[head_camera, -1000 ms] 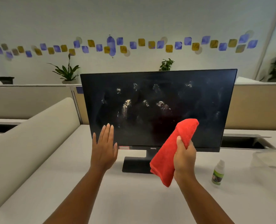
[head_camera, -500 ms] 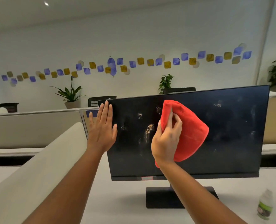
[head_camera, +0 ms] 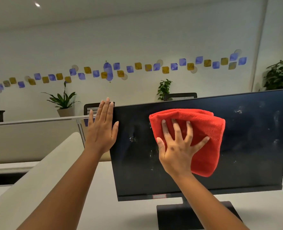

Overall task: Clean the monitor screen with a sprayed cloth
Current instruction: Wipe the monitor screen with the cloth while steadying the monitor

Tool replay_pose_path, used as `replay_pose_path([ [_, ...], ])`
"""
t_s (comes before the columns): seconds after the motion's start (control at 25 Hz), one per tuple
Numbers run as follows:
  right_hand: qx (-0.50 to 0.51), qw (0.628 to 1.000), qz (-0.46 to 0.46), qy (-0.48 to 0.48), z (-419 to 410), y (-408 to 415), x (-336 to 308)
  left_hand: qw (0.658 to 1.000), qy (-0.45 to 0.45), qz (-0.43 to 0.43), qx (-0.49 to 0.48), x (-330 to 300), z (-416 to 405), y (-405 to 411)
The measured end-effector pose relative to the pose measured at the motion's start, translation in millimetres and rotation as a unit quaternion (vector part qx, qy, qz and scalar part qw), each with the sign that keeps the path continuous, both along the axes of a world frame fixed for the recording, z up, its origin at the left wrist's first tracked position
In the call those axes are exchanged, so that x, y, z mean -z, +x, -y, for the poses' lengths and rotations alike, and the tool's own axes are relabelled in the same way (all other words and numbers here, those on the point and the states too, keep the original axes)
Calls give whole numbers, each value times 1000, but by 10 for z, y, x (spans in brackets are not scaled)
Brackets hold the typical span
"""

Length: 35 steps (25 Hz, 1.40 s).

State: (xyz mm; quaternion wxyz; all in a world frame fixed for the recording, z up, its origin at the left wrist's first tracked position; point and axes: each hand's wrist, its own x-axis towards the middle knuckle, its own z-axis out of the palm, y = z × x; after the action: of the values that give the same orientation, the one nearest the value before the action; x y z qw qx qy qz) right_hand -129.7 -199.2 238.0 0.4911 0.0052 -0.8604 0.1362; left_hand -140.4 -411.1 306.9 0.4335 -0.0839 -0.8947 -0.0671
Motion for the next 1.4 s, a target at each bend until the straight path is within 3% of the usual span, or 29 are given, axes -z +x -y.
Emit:
replay_pose_path([
  [0.2,15,997,-38,64,-152,-180,18,999,19,-21,15,19,-9,-25],
  [0.48,-5,997,-72,19,168,-372,-140,998,39,-19,44,5,21,7],
  [0.6,-34,995,-84,43,343,-362,-126,998,41,-24,50,5,23,11],
  [1.0,-66,983,-76,153,370,-278,504,997,29,-23,61,-6,76,-8],
  [1.2,-53,990,-88,99,443,-319,205,995,52,-16,85,-45,46,-11],
  [1.4,-66,985,-113,111,749,-383,-225,994,59,-5,97,-60,86,14],
])
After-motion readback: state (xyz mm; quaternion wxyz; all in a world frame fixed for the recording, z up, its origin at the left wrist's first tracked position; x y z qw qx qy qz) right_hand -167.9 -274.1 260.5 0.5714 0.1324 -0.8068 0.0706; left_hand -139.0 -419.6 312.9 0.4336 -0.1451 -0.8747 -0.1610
